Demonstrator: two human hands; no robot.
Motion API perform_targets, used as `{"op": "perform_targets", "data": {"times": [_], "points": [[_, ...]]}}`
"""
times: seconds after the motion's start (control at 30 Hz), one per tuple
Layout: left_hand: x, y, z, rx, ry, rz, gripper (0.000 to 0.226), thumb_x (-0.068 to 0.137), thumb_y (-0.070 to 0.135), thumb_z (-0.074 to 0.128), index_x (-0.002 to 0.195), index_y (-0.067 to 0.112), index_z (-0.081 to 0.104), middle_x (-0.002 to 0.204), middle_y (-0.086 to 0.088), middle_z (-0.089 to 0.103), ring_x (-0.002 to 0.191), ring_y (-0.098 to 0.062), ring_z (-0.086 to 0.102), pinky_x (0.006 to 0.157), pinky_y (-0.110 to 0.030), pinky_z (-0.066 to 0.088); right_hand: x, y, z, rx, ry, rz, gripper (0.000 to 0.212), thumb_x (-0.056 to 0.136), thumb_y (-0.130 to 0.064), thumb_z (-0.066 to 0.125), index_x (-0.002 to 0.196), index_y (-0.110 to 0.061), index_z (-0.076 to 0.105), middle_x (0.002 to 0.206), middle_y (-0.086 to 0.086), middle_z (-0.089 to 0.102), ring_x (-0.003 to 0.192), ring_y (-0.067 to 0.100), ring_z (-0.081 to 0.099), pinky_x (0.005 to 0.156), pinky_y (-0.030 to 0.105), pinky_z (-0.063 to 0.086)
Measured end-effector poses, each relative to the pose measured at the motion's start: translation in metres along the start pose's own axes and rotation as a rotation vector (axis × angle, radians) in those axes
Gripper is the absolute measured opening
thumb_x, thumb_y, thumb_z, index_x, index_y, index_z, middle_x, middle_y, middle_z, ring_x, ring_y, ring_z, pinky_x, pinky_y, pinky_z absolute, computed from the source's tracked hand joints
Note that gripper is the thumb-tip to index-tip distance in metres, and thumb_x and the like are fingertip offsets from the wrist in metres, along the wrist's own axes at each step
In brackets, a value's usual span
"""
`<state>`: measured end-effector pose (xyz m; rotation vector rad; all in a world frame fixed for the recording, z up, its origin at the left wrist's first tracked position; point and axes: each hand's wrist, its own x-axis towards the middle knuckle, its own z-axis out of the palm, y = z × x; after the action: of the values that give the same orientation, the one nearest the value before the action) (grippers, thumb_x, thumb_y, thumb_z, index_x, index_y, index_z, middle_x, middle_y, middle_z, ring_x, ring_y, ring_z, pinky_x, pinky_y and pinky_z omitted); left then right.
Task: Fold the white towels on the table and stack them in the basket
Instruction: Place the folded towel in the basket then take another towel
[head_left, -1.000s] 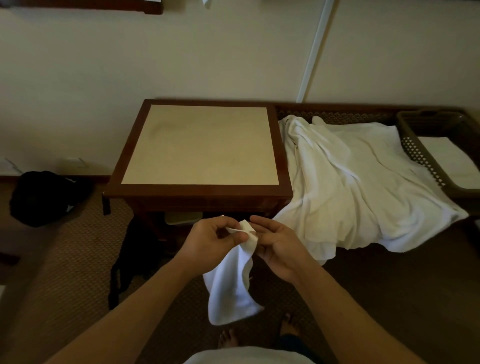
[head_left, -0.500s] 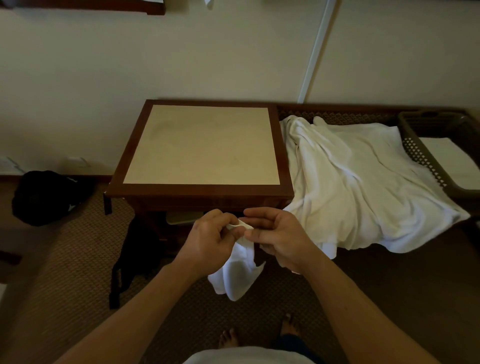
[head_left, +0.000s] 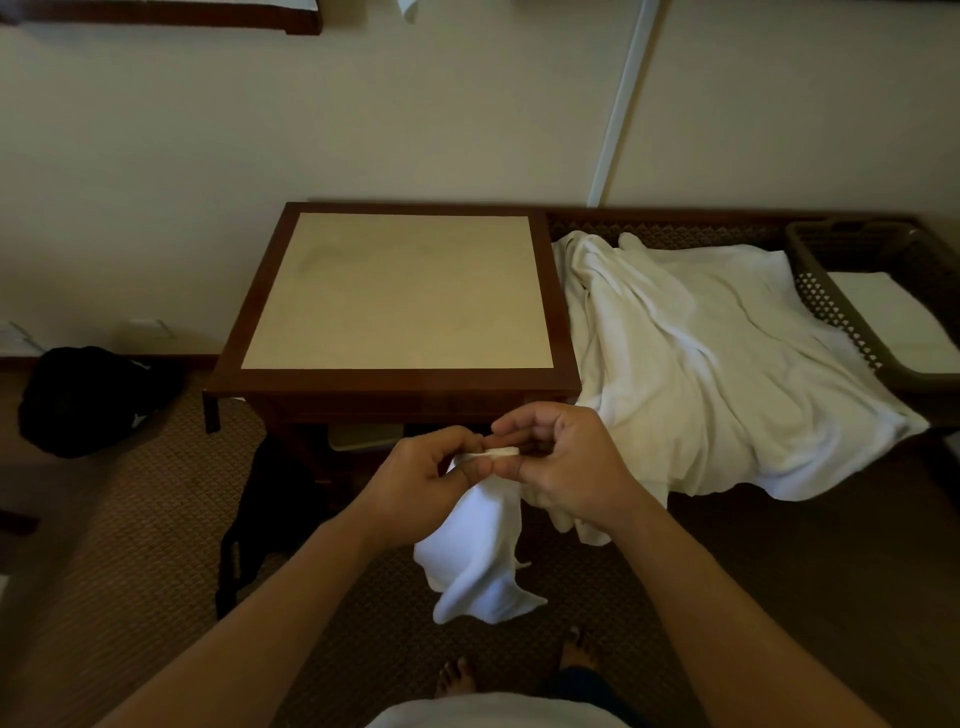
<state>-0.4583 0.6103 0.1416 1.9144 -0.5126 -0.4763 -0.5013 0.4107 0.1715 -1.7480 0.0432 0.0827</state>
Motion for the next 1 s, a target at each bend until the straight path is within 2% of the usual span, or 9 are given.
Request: {"op": "perform_targets", "data": {"times": [0.07, 0.13, 0.2, 0.27, 0.37, 0.53, 0.67, 0.83, 1.0], "points": [[0.000, 0.002, 0.002, -0.021, 0.049, -0.002, 0.005, 0.096, 0.024, 0.070, 0.096, 0.029, 0.074, 0.093, 0.001, 0.072, 0.090, -0.023, 0.068, 0.081, -0.050, 0.057, -0.001, 0.000, -0.001, -0.007, 0.002, -0.010, 0.034, 0.076, 0.001, 0.086, 0.105, -0.011, 0.072, 0.096, 0.002, 0.079, 0.094, 0.014, 0.075, 0.084, 0.028, 0.060], [-0.001, 0.003, 0.004, -0.055, 0.093, 0.029, 0.004, 0.095, 0.019, 0.072, 0.093, 0.023, 0.074, 0.089, 0.001, 0.071, 0.086, -0.021, 0.067, 0.076, -0.042, 0.057, 0.000, 0.000, -0.001, -0.043, 0.030, -0.021, 0.037, 0.079, 0.000, 0.084, 0.112, -0.014, 0.072, 0.101, -0.001, 0.077, 0.096, 0.013, 0.074, 0.086, 0.029, 0.060], [0.000, 0.005, 0.004, -0.075, 0.113, 0.064, 0.004, 0.093, 0.017, 0.073, 0.091, 0.020, 0.074, 0.088, 0.001, 0.070, 0.083, -0.020, 0.067, 0.073, -0.034, 0.056, 0.000, 0.002, 0.000, -0.086, 0.065, -0.004, 0.041, 0.082, -0.007, 0.083, 0.116, -0.026, 0.070, 0.111, -0.008, 0.074, 0.101, 0.009, 0.071, 0.091, 0.030, 0.058], [0.000, 0.008, 0.006, -0.046, 0.118, 0.108, 0.004, 0.092, 0.016, 0.074, 0.090, 0.019, 0.073, 0.086, 0.004, 0.068, 0.081, -0.018, 0.065, 0.070, -0.028, 0.054, 0.000, 0.005, 0.000, -0.101, 0.079, 0.030, 0.035, 0.085, -0.011, 0.082, 0.110, -0.033, 0.071, 0.121, -0.014, 0.070, 0.109, 0.004, 0.067, 0.097, 0.028, 0.055], [-0.003, 0.011, 0.009, -0.014, 0.114, 0.133, 0.004, 0.092, 0.017, 0.074, 0.090, 0.021, 0.073, 0.085, 0.006, 0.067, 0.080, -0.019, 0.064, 0.069, -0.028, 0.054, -0.004, 0.009, 0.004, -0.046, 0.115, 0.051, 0.023, 0.086, -0.006, 0.079, 0.101, -0.023, 0.076, 0.116, -0.013, 0.072, 0.105, 0.002, 0.068, 0.092, 0.026, 0.057], [-0.005, 0.007, 0.009, 0.057, 0.139, 0.113, 0.008, 0.090, 0.020, 0.077, 0.089, 0.025, 0.072, 0.084, 0.013, 0.065, 0.078, -0.012, 0.063, 0.067, -0.020, 0.050, -0.009, 0.011, 0.007, 0.035, 0.173, 0.038, 0.040, 0.080, 0.001, 0.082, 0.112, -0.019, 0.071, 0.099, -0.001, 0.077, 0.094, 0.012, 0.074, 0.082, 0.028, 0.061], [-0.006, 0.007, 0.010, 0.127, 0.173, 0.137, 0.015, 0.090, 0.018, 0.078, 0.089, 0.030, 0.069, 0.084, 0.015, 0.065, 0.082, -0.009, 0.063, 0.069, -0.016, 0.049, -0.011, 0.010, 0.011, 0.034, 0.169, -0.015, 0.039, 0.082, 0.005, 0.079, 0.108, -0.023, 0.069, 0.111, -0.008, 0.074, 0.100, 0.009, 0.073, 0.083, 0.023, 0.058], [-0.006, 0.013, 0.008, 0.110, 0.201, 0.145, 0.018, 0.091, 0.018, 0.076, 0.090, 0.034, 0.068, 0.086, 0.013, 0.066, 0.083, -0.010, 0.064, 0.070, -0.017, 0.049, -0.011, 0.005, 0.012, -0.009, 0.156, -0.079, 0.038, 0.084, 0.006, 0.076, 0.108, -0.022, 0.068, 0.116, -0.010, 0.071, 0.102, 0.007, 0.072, 0.086, 0.025, 0.059], [-0.005, 0.014, 0.009, 0.101, 0.221, 0.168, 0.012, 0.093, 0.016, 0.075, 0.096, 0.027, 0.073, 0.088, 0.015, 0.066, 0.083, -0.009, 0.064, 0.069, -0.015, 0.049, -0.010, 0.002, 0.010, -0.052, 0.149, -0.104, 0.039, 0.085, 0.007, 0.074, 0.110, -0.022, 0.067, 0.118, -0.011, 0.070, 0.104, 0.004, 0.071, 0.088, 0.022, 0.057]]}}
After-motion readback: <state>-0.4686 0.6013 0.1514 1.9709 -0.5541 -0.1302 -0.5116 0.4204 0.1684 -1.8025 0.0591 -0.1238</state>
